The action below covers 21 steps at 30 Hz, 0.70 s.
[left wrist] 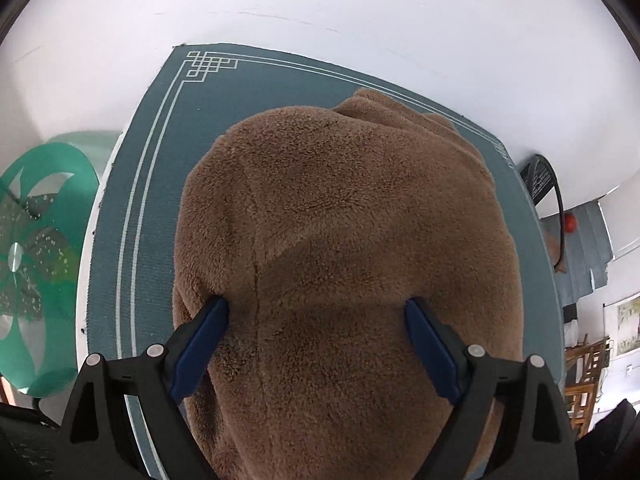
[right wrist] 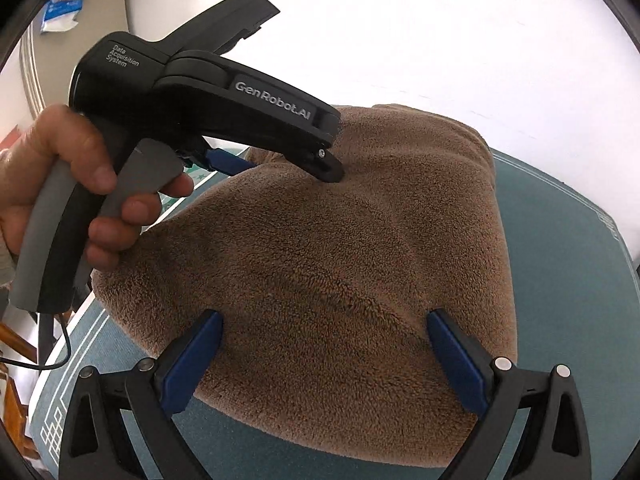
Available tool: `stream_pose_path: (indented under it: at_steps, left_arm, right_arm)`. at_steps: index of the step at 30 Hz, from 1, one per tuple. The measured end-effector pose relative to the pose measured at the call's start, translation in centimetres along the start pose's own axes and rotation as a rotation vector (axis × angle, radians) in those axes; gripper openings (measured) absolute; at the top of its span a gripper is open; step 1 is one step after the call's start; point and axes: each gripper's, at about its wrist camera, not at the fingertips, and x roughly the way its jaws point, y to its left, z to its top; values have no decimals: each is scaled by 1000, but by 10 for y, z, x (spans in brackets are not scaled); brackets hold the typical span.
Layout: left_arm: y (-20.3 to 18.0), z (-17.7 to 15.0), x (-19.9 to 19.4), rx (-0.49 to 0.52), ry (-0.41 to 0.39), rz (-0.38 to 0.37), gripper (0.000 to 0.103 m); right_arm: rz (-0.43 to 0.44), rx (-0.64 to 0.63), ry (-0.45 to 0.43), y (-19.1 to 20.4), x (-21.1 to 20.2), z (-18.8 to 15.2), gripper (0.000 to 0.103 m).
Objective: Fold clothes
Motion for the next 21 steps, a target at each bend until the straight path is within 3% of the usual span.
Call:
stream_pose_path:
  at_steps: [7, 12, 16, 21]
  left_arm:
    - [6, -19, -47, -72, -57, -65, 92]
    - [-4, -50, -74, -22, -74, -92, 92]
    - [-15, -69, -69, 13, -42, -128, 92]
    - [-8, -78, -34, -9, 28, -71, 92]
  right_arm:
    - [13, 0, 3, 1, -7, -2, 102]
    - [55, 49, 12, -16, -34, 8, 102]
    - [21, 18, 39, -17, -30, 0, 102]
    - [-22, -32, 78, -16, -22, -11, 102]
